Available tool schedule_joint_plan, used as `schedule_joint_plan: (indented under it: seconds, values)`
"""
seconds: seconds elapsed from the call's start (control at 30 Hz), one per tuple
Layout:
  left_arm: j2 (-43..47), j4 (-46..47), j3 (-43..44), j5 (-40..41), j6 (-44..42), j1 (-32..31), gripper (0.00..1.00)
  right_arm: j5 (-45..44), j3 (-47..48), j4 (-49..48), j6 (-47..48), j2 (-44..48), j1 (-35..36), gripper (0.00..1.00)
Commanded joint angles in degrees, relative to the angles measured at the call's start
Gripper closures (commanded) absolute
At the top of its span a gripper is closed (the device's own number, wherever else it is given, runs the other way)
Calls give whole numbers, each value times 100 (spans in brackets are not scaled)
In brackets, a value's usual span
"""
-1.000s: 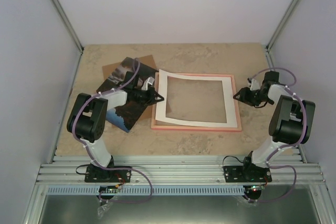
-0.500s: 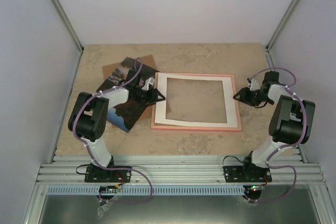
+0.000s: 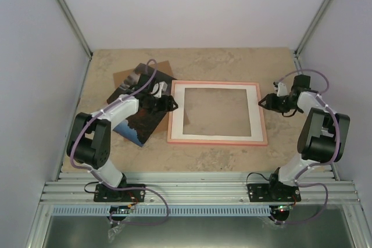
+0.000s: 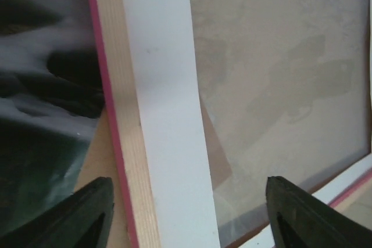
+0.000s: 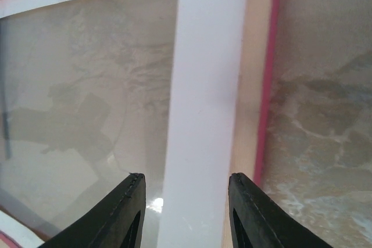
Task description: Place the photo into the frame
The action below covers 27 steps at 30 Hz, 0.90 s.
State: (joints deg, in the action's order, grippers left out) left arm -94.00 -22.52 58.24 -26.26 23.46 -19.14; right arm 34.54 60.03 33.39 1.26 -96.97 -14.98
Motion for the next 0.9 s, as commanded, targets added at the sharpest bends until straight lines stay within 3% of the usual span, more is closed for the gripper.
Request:
schedule_joint_plan:
  seconds: [0.0, 0.1, 0.3, 0.4, 0.6, 0.87]
  values:
    - [76, -433, 338, 504, -791, -16, 29, 308, 97, -25, 307, 246, 252, 59]
    - [-60, -625, 533, 598, -1319, -19, 32, 395, 132, -25, 468, 328, 572, 58]
    - [206, -666, 565, 930, -1904, 123, 21, 582, 363, 53, 1068, 485, 1138, 45]
    - [363, -765, 478, 576, -2022, 584, 14, 662, 496, 136, 1461, 523, 1415, 41]
    - [654, -1134, 322, -338, -2264, 2513, 4, 508, 770, -57, 1843, 462, 2395, 39]
    - [439, -1526, 196, -1158, -2682, 5213, 4, 281, 1149, -599, 1662, -19, 3761, 39]
